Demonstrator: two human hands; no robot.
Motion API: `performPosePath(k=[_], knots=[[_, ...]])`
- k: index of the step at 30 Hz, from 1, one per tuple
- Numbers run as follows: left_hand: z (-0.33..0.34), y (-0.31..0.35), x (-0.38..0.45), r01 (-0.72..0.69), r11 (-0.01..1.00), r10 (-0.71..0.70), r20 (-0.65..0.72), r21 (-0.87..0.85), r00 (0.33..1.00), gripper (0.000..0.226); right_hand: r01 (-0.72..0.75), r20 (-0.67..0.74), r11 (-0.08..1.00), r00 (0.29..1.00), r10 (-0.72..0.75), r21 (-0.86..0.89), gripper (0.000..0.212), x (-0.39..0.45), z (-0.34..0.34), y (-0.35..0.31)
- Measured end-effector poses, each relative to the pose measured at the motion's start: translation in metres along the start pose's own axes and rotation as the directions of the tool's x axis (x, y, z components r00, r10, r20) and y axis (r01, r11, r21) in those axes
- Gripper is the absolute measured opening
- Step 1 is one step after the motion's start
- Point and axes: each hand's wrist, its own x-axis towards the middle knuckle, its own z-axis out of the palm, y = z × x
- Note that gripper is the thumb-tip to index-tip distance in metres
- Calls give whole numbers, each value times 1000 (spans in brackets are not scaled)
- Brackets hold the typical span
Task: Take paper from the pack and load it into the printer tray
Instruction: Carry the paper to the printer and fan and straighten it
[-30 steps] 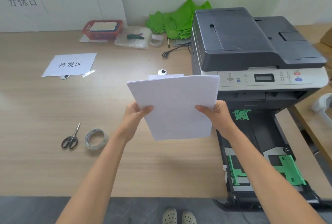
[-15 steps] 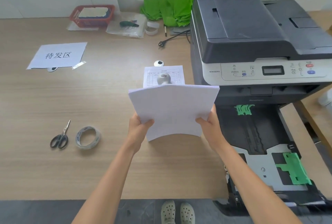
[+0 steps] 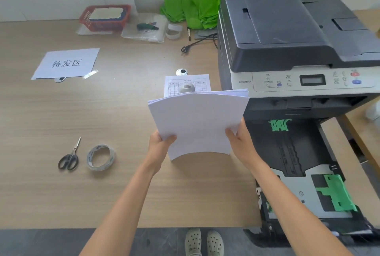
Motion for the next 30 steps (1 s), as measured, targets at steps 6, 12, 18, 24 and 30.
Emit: performPosePath(k=[6, 12, 18, 24, 30], knots=[[-4, 0, 3, -13, 997, 17, -55, 81, 998, 18, 33, 18, 990, 999, -31, -141, 26, -3, -23, -5], [4, 32, -4, -105, 988, 89, 132, 117, 987, 21, 121, -4, 974, 992, -124, -190, 22, -12, -64, -37], [54, 68, -32, -210, 968, 161, 304, 136, 939, 27, 170, -46, 966, 982, -183, -195, 22, -32, -136, -54], [142, 77, -69, -259, 960, 224, 262, 108, 939, 25, 209, -46, 959, 974, -221, -191, 26, -53, -227, -43], [223, 76, -113, -260, 963, 246, 165, 73, 955, 23, 213, -21, 964, 975, -219, -160, 25, -73, -306, -27]])
